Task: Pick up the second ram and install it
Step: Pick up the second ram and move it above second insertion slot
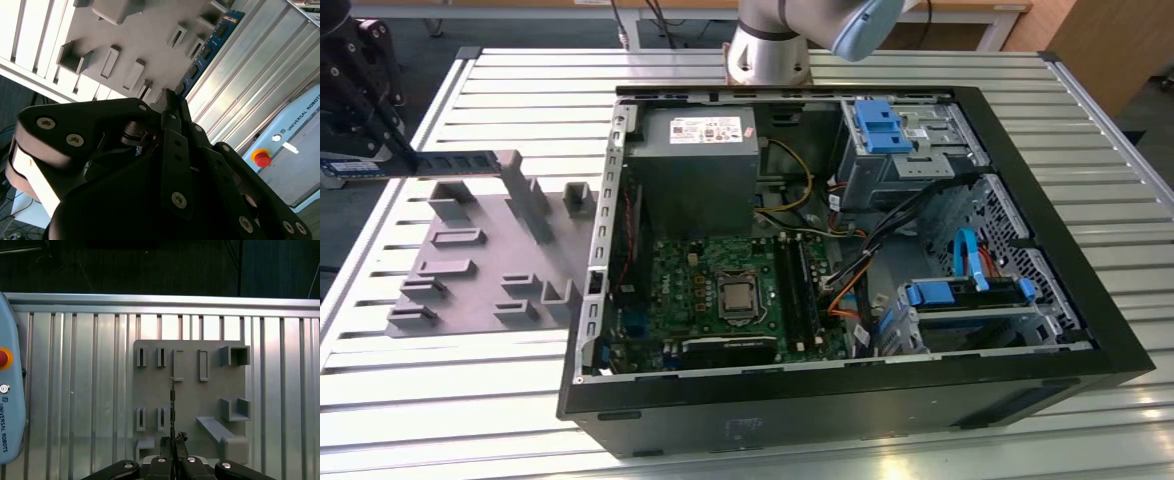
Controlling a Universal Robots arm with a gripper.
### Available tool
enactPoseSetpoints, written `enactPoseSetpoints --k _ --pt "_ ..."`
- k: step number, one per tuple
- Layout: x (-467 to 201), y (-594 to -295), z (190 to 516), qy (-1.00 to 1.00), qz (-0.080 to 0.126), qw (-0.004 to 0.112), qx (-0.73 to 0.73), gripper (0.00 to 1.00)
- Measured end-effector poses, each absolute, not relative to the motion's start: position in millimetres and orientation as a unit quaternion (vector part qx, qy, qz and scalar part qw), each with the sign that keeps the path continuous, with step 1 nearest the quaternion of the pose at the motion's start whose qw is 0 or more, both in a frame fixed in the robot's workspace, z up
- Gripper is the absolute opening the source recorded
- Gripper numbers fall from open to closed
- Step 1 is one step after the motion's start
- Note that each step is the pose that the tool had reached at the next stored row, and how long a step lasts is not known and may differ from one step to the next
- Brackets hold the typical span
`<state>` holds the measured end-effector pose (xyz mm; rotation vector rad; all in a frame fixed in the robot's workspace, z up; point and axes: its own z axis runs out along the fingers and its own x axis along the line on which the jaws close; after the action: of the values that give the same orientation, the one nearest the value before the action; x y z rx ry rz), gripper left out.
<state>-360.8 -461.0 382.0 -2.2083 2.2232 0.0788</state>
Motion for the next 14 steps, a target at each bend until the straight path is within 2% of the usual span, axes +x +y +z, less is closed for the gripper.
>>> enactPoseSetpoints --k 14 --pt "-356.3 -461.0 382.1 0.709 0.025 0.003 -0.704 0.14"
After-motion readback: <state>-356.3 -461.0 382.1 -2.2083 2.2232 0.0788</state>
